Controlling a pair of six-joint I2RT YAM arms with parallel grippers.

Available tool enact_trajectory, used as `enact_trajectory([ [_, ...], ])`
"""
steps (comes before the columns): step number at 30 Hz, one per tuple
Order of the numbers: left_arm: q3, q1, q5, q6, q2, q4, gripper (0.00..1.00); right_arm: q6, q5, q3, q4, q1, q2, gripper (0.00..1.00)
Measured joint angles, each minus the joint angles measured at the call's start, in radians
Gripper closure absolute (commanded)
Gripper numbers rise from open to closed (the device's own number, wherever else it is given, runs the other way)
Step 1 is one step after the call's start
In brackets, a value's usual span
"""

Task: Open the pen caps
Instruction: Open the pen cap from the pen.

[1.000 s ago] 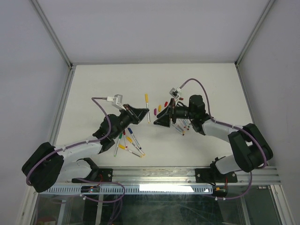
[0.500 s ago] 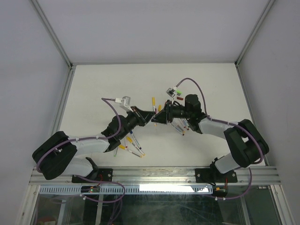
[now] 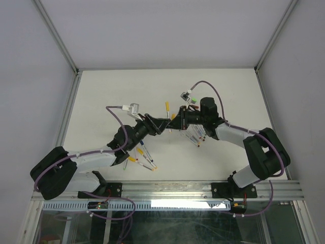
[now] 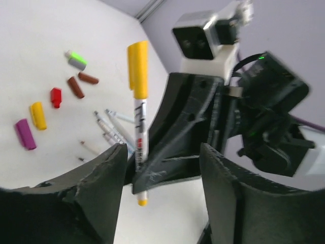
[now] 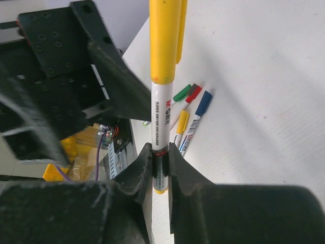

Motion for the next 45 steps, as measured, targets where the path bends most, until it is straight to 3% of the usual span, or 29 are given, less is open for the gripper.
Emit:
enact_trajectory([
  [4, -0.015, 0.001, 0.000, 0.051, -0.108, 0.000, 0.10, -0.115, -0.077, 0.046, -0.115, -0.052, -0.001, 1.00],
  [8, -0.039, 0.003, 0.008, 0.104, -0.203, -0.001, 0.02, -0.325, -0.175, 0.129, -0.332, -0.089, -0.007, 1.00],
  [13, -0.045, 0.044, 0.089, 0.143, -0.279, -0.045, 0.01, -0.672, -0.267, 0.253, -0.696, -0.127, -0.043, 1.00],
  [19, -0.045, 0.068, 0.202, 0.153, -0.294, -0.094, 0.01, -0.880, -0.270, 0.268, -0.922, -0.203, -0.135, 1.00],
  [27, -0.047, 0.068, 0.281, 0.147, -0.255, -0.074, 0.01, -0.990, -0.221, 0.268, -1.072, -0.207, -0.137, 1.00],
  [37, -0.084, 0.075, 0.278, 0.039, -0.127, 0.080, 0.01, -1.026, -0.150, 0.268, -1.097, -0.161, -0.137, 1.00],
  [45, -0.084, 0.081, 0.222, -0.052, -0.094, 0.101, 0.04, -1.032, -0.078, 0.268, -1.104, -0.119, -0.135, 1.00],
])
